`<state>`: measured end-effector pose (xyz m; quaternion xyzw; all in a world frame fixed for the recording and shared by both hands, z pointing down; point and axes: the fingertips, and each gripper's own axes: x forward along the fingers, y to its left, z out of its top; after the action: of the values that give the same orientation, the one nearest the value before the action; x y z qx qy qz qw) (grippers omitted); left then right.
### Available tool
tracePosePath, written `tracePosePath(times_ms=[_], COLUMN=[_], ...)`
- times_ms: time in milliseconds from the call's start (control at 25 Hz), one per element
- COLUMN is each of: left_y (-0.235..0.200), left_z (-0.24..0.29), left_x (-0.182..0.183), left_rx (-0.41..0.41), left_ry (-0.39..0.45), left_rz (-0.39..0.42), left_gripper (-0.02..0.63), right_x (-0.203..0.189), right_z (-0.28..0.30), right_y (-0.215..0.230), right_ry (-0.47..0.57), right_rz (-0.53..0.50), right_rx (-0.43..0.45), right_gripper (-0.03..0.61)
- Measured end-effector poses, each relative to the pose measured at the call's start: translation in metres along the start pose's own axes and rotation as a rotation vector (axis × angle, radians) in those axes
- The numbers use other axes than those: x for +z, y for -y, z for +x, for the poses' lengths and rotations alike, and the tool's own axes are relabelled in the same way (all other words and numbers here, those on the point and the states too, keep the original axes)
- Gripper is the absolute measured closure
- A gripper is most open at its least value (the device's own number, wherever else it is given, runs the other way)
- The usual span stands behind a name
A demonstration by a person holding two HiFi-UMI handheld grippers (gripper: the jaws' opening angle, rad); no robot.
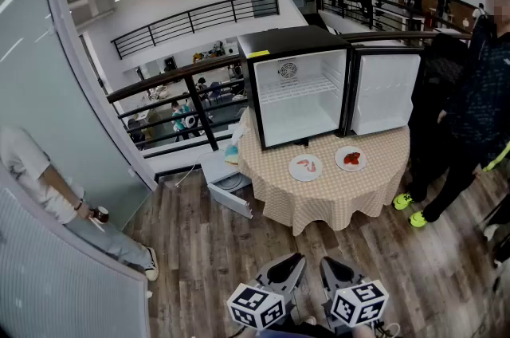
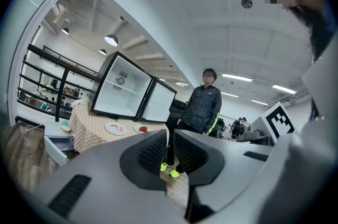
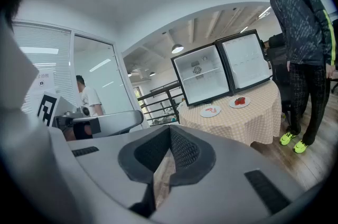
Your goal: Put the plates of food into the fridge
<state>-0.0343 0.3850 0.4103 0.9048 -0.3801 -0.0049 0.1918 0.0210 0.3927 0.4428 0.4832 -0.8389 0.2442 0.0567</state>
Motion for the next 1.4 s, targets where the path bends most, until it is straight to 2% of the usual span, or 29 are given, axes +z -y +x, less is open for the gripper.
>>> tracePosePath(times_ms=[280,480,680,840,1000,1200,1400], left_y=[0.003,-0.002,-0.006,-0.014,-0.039,-0.077,-0.127], left_z=[0.000,-0.001,0.011,0.020,0.037,0.071,0.108], left_x=[0.005,0.004,0.009,0.009,0.009,0.027,0.036], left_rx=[0.011,0.031,0.033,0.031,0.048,0.039,0.038], left_ry=[-0.003,-0.008,-0.009,-0.022,-0.041,-0.026,-0.070], left_rz=[0.039,0.025,0.016,0.040,0.034,0.030,0.023], left_gripper=[0.576,0.576,0.576,0.576,0.576,0.575,0.575], right_x=[0.013,0.013,0.011,0.016,0.023,0.040,0.053], right_z=[0.003,0.004,0.013,0.029,0.051,0.092,0.142], right_y=[0.002,0.002,0.018,0.030,0.039,0.060,0.079], right_ry=[0.037,0.039,0.032,0.030,0.011,0.000,-0.023], right_rz=[0.031,0.056,0.051,0.080,0.091,0.116,0.157], right_rx=[0.001,0.022,0.029,0.030,0.026,0.016,0.015], right_gripper=[0.563,0.563,0.563,0.563,0.562,0.562,0.562])
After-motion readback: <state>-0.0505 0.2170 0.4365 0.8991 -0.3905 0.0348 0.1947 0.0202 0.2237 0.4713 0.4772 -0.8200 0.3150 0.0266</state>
